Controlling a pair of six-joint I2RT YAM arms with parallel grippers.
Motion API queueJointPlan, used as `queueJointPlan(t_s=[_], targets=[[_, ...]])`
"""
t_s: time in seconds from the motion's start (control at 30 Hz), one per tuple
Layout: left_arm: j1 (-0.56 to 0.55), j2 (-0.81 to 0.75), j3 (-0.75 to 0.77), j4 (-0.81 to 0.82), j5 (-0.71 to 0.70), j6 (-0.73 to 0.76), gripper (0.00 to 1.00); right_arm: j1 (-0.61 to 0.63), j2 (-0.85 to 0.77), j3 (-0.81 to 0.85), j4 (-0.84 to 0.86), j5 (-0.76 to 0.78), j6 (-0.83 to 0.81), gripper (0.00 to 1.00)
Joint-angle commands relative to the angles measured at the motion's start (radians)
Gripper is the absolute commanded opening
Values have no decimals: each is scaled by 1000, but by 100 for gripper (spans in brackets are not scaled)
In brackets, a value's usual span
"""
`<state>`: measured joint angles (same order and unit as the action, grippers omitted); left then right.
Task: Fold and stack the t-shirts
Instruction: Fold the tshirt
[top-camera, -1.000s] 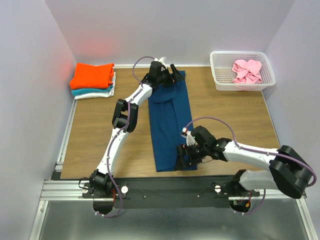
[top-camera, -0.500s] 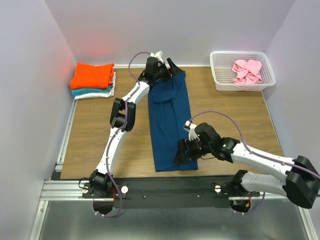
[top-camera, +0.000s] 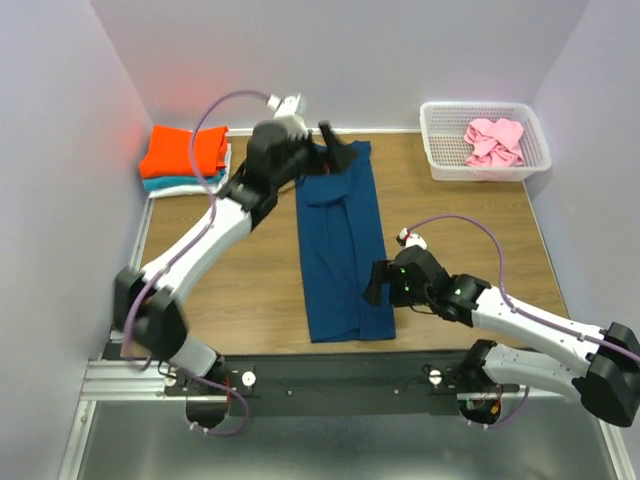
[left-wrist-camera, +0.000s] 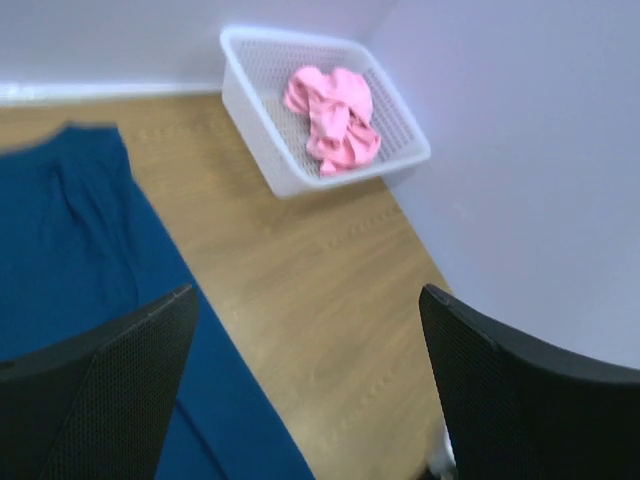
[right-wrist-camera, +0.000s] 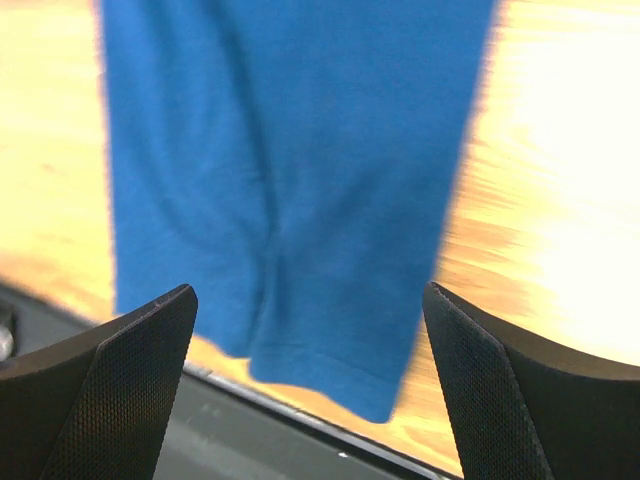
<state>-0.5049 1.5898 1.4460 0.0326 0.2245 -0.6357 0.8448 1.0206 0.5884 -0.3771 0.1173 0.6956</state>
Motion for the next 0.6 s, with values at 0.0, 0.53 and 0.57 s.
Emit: queueJointPlan(t_s=[0.0,0.53,0.57], targets=[[-82,-239,-371,-71,-261,-39,98,-10,-19,24,-66,198,85,100],[-461,-683,-1098,-237,-229,-502,92,-24,15,2,-83,226,51,100],[-481,-650,-1096,-235,-229,-506,90,-24,25,2,-83,228,58,100]])
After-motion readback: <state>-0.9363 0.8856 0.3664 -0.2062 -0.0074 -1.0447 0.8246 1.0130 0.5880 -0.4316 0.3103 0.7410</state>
